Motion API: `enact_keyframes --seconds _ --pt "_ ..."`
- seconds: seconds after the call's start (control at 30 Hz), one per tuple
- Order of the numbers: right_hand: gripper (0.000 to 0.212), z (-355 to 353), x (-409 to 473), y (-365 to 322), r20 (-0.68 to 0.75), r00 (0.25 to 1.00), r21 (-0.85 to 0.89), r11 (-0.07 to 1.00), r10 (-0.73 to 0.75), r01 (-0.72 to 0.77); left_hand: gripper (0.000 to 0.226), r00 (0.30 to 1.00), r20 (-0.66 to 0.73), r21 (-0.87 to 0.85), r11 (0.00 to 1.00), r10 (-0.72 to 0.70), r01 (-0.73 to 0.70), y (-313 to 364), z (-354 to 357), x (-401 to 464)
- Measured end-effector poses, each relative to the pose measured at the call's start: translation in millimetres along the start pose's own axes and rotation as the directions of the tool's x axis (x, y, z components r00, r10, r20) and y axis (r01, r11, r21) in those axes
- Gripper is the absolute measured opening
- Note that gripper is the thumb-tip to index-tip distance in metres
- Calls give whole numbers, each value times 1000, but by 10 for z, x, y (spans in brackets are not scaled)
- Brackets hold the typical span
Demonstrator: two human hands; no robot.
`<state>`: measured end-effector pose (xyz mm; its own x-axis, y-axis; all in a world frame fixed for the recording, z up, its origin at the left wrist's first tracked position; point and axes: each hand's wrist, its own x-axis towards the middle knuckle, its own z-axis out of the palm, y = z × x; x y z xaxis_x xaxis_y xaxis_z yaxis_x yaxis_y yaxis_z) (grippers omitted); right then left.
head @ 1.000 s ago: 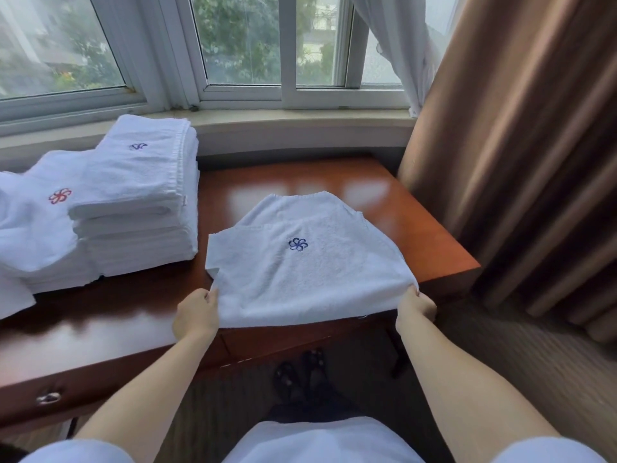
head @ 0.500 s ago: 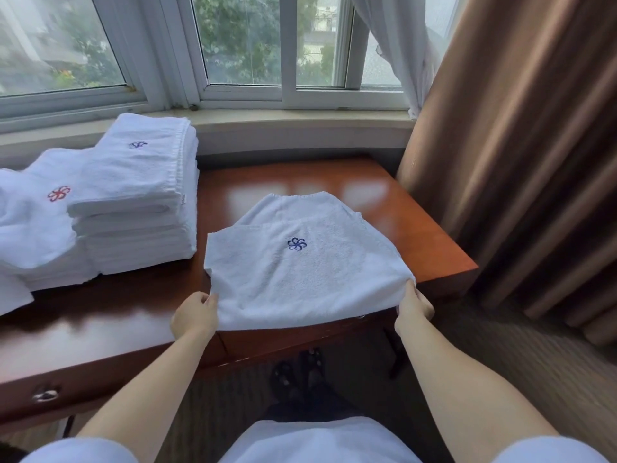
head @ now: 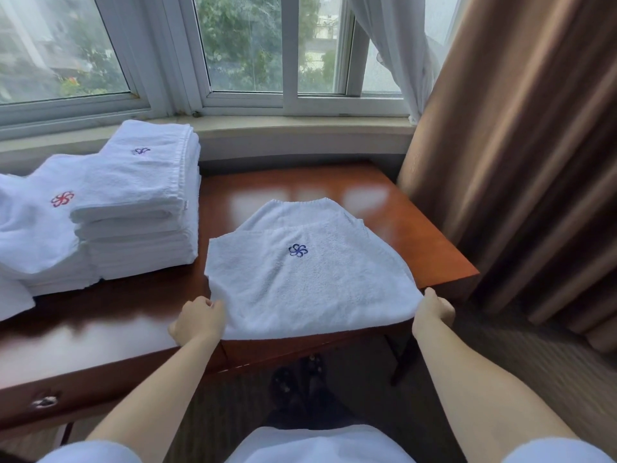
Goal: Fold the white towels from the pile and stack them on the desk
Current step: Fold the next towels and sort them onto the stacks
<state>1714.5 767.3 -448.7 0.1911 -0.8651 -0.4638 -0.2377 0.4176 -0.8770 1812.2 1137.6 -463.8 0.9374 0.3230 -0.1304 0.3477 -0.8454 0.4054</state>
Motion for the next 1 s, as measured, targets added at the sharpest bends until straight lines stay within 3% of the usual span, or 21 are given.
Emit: enact_keyframes --seconds 0.13,0.27,0.4,0.47,0.6,0.7,0.77,0.87,0.97,1.0 --pt "23 189 -51 -89 178 969 -314 923 -172 222 46 999 -43 -3 1000 26 -27 220 -12 28" --pt "9 428 -149 -125 241 937 -488 803 -252 342 55 999 -27 9 999 47 -47 461 -47 143" --pt "13 606 -149 -191 219 908 -638 651 -357 410 49 986 94 -181 972 -135 150 638 -82 364" --pt "23 746 -130 -258 217 899 -668 613 -381 422 52 968 145 -268 934 -205 238 723 -73 496" --pt "31 1158 -12 -407 288 873 -638 602 -393 481 55 957 117 -354 889 -264 289 941 -32 813" --pt "34 1490 120 -554 332 883 -583 664 -331 468 64 919 219 -590 706 -327 391 1165 4 1064" --pt "36 1691 200 -639 368 888 -574 684 -277 451 44 917 330 -667 632 -225 395 1312 37 1196" --pt "34 1948 307 -687 385 892 -602 668 -236 437 31 960 276 -569 795 -57 211 1437 60 1371" --pt "39 2126 370 -632 391 893 -713 540 -223 447 18 991 122 -270 963 51 -16 1423 143 1520" --pt "49 2169 385 -609 392 889 -742 489 -239 458 29 993 105 -206 978 59 -36 1391 174 1558"
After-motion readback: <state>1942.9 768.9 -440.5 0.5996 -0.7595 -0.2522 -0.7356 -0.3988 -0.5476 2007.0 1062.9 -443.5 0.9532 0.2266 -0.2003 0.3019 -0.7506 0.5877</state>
